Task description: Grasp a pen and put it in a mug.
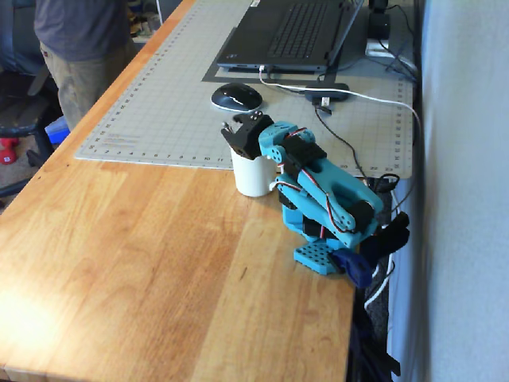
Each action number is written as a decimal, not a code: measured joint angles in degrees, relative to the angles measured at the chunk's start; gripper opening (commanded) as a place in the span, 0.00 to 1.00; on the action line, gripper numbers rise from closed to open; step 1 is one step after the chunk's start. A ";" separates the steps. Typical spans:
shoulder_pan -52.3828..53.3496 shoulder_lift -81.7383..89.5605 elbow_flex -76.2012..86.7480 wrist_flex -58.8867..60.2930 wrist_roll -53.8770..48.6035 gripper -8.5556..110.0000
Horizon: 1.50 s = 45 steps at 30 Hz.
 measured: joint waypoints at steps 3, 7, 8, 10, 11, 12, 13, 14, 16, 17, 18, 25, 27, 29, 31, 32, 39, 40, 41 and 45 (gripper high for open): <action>-0.44 0.00 0.00 -4.66 -0.97 0.19; -1.58 0.00 0.00 -10.81 -5.54 0.19; -1.76 0.00 0.00 -12.22 -7.21 0.18; -2.29 0.00 -0.09 -14.77 -11.60 0.18; -2.99 0.00 -0.09 -15.64 -14.41 0.18; -4.04 0.00 -0.09 -16.35 -17.58 0.18; -4.75 -0.18 -0.09 -16.70 -20.92 0.17; -5.10 -0.26 -0.09 -16.88 -24.52 0.16; -5.71 -0.70 -0.09 -16.96 -31.99 0.14; -6.68 -1.32 -0.09 -16.96 -35.86 0.13; -8.00 -1.85 -0.09 -16.96 -39.90 0.12; -20.30 -3.16 0.00 -16.96 -60.38 0.08; -23.55 -3.43 0.00 -15.82 -64.16 0.08; -25.84 -4.39 0.00 -13.45 -66.27 0.08; -28.12 -5.71 0.00 -10.72 -67.59 0.08; -29.09 -5.98 0.00 -9.14 -68.03 0.08; -34.89 -8.44 0.00 4.04 -68.64 0.08; -35.51 -8.44 0.00 6.15 -68.73 0.08; -36.04 -8.44 0.00 8.09 -68.82 0.08; -37.53 -8.53 0.00 15.21 -68.82 0.08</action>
